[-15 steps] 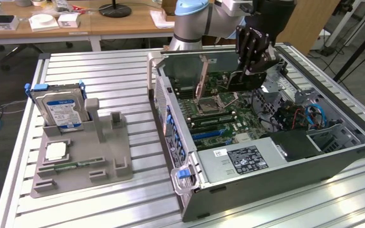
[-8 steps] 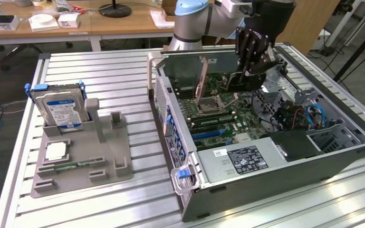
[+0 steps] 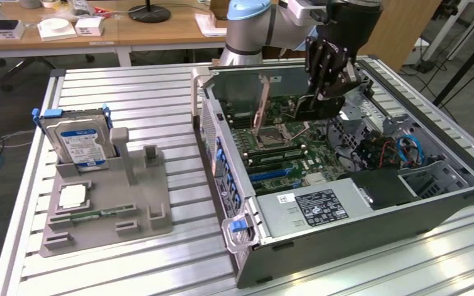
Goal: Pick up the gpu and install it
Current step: 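Insert the gpu into the slot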
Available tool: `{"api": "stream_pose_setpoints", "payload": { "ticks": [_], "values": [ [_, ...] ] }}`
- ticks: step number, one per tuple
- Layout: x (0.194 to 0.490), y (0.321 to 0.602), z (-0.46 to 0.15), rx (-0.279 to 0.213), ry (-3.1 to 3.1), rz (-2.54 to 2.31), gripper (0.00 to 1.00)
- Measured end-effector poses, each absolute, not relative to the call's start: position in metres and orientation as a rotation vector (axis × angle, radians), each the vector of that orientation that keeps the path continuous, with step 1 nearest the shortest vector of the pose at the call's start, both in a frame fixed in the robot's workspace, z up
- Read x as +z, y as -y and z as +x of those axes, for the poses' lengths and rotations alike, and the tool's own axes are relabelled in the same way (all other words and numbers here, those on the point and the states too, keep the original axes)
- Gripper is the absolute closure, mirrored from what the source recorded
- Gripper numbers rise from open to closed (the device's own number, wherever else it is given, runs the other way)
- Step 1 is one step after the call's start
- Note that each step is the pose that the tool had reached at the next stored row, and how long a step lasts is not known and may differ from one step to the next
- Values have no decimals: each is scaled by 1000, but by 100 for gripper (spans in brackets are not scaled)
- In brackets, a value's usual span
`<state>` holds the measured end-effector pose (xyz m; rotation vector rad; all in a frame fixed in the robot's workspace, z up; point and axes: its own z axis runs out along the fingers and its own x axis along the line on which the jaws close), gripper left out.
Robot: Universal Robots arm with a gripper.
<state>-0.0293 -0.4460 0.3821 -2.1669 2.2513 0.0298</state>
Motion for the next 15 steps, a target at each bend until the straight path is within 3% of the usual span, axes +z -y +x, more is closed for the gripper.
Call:
{"api": "stream_pose_setpoints", "payload": {
  "ticks": [15],
  "values": [
    [378, 446, -29, 30, -2251, -2167, 74]
  ]
}}
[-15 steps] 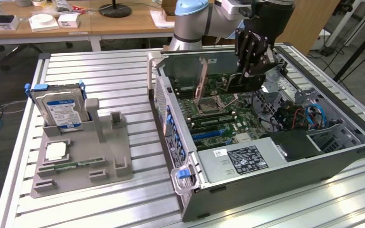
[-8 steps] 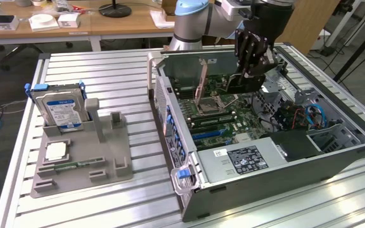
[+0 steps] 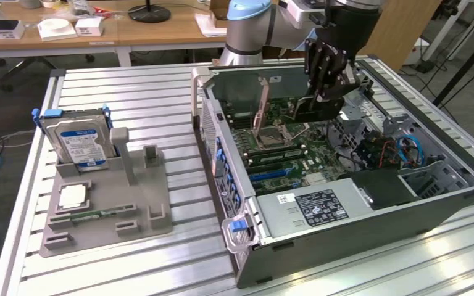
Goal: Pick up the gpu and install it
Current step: 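Insert the gpu into the slot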
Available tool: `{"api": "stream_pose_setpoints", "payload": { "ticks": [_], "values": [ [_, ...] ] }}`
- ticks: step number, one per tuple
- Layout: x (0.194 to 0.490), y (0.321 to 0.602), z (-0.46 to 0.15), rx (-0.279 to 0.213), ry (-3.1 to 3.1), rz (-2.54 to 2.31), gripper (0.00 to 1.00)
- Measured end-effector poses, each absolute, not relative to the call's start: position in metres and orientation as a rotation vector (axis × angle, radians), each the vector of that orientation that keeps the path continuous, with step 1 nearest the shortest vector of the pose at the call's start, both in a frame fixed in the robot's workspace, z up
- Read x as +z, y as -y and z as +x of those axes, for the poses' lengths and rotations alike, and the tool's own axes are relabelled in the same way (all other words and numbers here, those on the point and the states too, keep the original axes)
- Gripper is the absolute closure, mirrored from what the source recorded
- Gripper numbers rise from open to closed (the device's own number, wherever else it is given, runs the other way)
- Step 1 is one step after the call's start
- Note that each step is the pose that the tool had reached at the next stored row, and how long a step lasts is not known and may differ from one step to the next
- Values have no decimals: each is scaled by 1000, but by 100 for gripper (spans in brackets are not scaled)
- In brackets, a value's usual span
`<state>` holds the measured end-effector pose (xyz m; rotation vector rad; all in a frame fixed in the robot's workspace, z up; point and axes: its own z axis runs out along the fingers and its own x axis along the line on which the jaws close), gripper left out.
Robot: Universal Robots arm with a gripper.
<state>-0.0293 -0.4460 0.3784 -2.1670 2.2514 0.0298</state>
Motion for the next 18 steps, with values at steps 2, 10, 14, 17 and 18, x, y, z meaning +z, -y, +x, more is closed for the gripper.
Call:
{"api": "stream_pose_setpoints", "payload": {
  "ticks": [2, 10, 14, 17, 18],
  "values": [
    [378, 446, -29, 30, -2251, -2167, 74],
    [375, 446, -30, 29, -2251, -2166, 74],
    [373, 446, -30, 27, -2250, -2166, 74],
    [371, 446, -30, 26, -2249, -2165, 74],
    [370, 446, -30, 26, -2249, -2165, 74]
  ]
}}
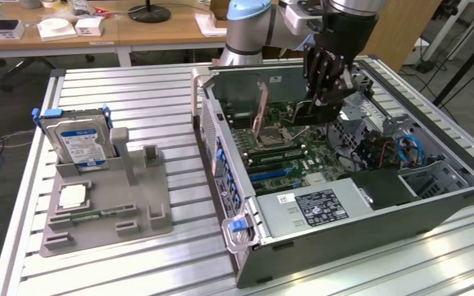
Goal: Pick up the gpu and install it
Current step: 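Insert the gpu into the slot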
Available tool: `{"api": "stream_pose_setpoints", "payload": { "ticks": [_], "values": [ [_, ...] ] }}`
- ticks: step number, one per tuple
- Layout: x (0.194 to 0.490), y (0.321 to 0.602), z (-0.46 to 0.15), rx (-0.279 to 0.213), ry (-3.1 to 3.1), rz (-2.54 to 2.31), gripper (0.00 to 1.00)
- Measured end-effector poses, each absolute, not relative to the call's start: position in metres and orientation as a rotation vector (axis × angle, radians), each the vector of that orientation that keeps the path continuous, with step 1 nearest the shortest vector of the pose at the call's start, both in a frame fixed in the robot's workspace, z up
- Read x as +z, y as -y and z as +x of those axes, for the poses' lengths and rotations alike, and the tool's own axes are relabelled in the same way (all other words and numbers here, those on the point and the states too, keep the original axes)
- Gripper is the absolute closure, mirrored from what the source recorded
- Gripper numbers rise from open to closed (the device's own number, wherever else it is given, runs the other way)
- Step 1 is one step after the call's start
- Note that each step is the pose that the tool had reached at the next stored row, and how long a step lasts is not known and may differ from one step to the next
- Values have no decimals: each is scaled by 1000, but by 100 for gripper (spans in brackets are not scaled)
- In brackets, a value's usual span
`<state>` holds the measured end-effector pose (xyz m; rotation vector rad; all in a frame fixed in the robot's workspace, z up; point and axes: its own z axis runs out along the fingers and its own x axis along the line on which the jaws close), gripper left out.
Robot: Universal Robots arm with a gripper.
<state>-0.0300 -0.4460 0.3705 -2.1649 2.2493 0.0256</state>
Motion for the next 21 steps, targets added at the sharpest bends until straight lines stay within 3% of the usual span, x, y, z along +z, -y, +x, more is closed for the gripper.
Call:
{"api": "stream_pose_setpoints", "payload": {
  "ticks": [21],
  "values": [
    [360, 446, -33, 24, -2249, -2164, 74]
  ]
}}
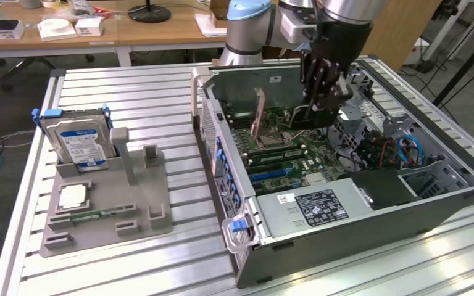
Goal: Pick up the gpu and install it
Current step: 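Insert the gpu into the slot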
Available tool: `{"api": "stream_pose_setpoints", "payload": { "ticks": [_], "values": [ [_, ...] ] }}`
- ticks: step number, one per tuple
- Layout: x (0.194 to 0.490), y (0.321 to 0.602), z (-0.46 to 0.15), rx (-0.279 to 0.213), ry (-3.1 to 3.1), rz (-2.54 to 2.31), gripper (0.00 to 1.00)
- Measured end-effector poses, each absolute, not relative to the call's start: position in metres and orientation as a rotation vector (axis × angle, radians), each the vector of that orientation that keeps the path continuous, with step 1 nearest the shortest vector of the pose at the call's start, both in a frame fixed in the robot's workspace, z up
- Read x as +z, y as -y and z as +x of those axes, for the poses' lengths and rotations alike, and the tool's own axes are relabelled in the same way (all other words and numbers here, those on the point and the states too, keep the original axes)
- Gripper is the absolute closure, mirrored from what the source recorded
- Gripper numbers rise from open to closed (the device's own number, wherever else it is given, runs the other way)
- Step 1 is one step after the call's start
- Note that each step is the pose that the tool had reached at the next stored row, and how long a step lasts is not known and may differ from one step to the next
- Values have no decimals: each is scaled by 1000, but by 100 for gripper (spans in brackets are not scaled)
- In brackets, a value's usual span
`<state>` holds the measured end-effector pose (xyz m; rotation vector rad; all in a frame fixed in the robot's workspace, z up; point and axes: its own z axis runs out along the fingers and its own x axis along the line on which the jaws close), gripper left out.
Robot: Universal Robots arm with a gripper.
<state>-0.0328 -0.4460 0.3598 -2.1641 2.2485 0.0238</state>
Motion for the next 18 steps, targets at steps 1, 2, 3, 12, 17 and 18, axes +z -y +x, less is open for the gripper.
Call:
{"api": "stream_pose_setpoints", "payload": {
  "ticks": [1, 2, 3, 12, 17, 18],
  "values": [
    [359, 446, -33, 24, -2249, -2164, 74],
    [359, 446, -33, 24, -2249, -2164, 74],
    [359, 446, -33, 24, -2249, -2164, 74],
    [356, 446, -34, 24, -2249, -2164, 74],
    [354, 446, -34, 24, -2249, -2163, 74],
    [354, 446, -34, 24, -2249, -2163, 74]
  ]
}}
